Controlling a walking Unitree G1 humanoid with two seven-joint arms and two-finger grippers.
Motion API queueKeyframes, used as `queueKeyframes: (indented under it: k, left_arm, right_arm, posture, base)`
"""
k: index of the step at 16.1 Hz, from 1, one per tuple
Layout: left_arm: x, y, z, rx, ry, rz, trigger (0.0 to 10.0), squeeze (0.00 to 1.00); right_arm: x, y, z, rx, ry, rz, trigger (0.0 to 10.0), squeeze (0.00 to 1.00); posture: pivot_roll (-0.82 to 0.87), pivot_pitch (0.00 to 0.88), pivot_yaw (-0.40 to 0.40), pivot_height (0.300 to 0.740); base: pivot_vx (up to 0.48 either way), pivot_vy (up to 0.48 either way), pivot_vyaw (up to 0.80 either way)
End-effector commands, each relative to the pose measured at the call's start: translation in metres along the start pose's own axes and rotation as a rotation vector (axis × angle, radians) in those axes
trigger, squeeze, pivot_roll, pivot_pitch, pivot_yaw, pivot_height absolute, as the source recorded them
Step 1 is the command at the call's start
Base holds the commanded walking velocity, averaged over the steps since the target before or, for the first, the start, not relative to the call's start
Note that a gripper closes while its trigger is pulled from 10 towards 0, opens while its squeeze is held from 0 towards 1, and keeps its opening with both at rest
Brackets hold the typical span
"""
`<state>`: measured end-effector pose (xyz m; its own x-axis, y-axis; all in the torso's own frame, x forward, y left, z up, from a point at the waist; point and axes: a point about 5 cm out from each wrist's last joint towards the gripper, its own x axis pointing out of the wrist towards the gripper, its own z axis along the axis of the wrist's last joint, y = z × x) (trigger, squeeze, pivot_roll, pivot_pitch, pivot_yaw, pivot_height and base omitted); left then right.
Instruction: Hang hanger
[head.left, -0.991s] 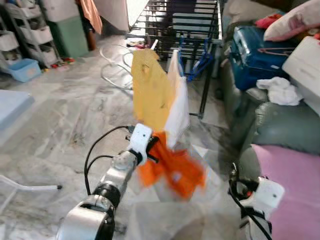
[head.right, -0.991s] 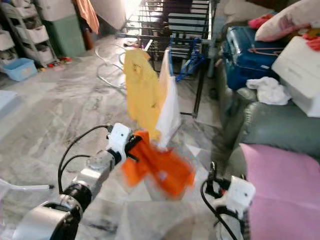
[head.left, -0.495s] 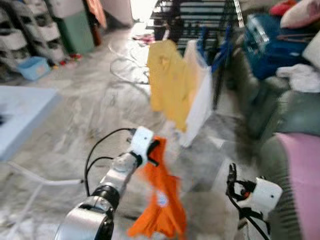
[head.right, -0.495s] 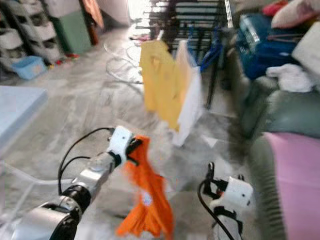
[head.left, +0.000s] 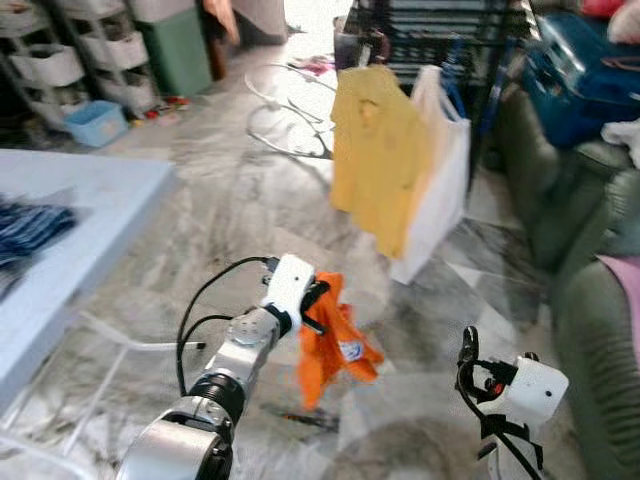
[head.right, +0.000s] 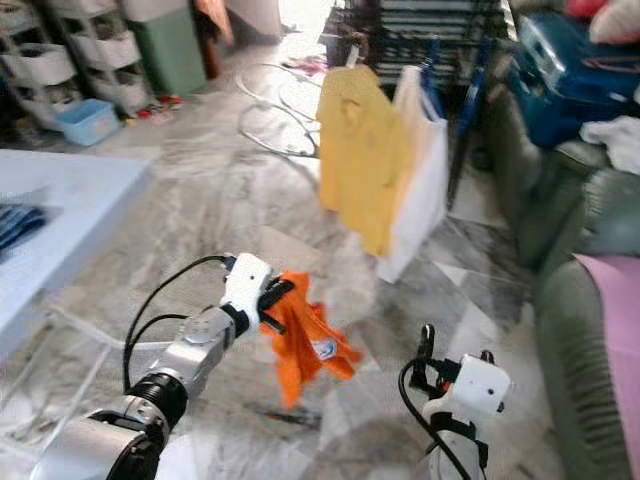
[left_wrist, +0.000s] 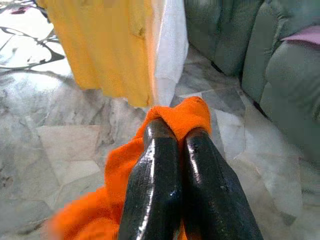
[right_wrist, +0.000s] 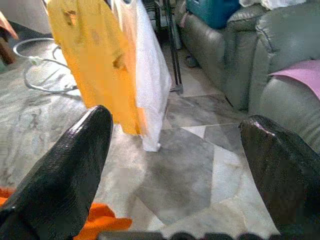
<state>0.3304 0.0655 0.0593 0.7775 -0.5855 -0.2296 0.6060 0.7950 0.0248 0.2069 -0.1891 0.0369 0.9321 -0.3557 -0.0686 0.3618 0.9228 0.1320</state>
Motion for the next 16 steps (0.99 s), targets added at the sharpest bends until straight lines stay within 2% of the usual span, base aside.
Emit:
queueKeyframes:
  k: [1,3,6,7,9,11,14,16]
  left_arm:
    - [0.003,-0.002,0.008,0.001,-0.04,-0.016,10.0,0.0]
    - [0.003,-0.001,0.01,-0.013,-0.06,0.003,10.0,0.0]
    - [0.0,0.008,0.017,-0.004,-0.123,0.111,10.0,0.0]
    - [-0.004,0.022,0.021,0.019,-0.148,0.223,10.0,0.0]
    - [-0.007,0.031,0.018,0.001,-0.111,0.268,10.0,0.0]
    - [-0.01,0.045,0.026,0.119,-0.08,0.21,10.0,0.0]
    - [-0.016,0.061,0.021,0.126,-0.001,0.251,10.0,0.0]
    - [-0.021,0.061,0.016,0.126,-0.024,0.3,10.0,0.0]
  right_arm:
    - [0.0,0.002,-0.003,0.016,0.014,-0.006,10.0,0.0]
    - [0.002,0.001,-0.002,0.008,0.014,0.009,10.0,0.0]
    - [0.002,-0.002,0.0,-0.027,0.01,0.032,10.0,0.0]
    - [0.004,-0.004,0.006,-0.065,0.0,0.069,10.0,0.0]
    - [0.006,-0.003,0.009,-0.09,-0.005,0.101,10.0,0.0]
    - [0.014,0.003,0.013,-0.106,-0.008,0.16,10.0,0.0]
    - [0.017,0.012,0.019,-0.117,-0.018,0.225,10.0,0.0]
    - [0.015,0.018,0.022,-0.159,-0.035,0.269,10.0,0.0]
  posture:
    - [0.0,0.044,0.05,0.74]
    - [0.0,0.032,0.034,0.74]
    - [0.0,0.024,-0.005,0.74]
    - [0.01,0.022,-0.032,0.74]
    - [0.02,0.018,-0.063,0.74]
    - [0.05,0.019,-0.088,0.74]
    - [0.06,0.018,-0.088,0.74]
    - [0.06,0.013,-0.081,0.74]
  base:
    - [0.0,0.0,0.0]
    - [0.0,0.0,0.0]
    - [0.0,0.0,0.0]
    - [0.0,0.0,0.0]
    - [0.0,0.0,0.0]
    - [0.0,0.0,0.0]
    - [0.0,0.0,0.0]
    - [0.0,0.0,0.0]
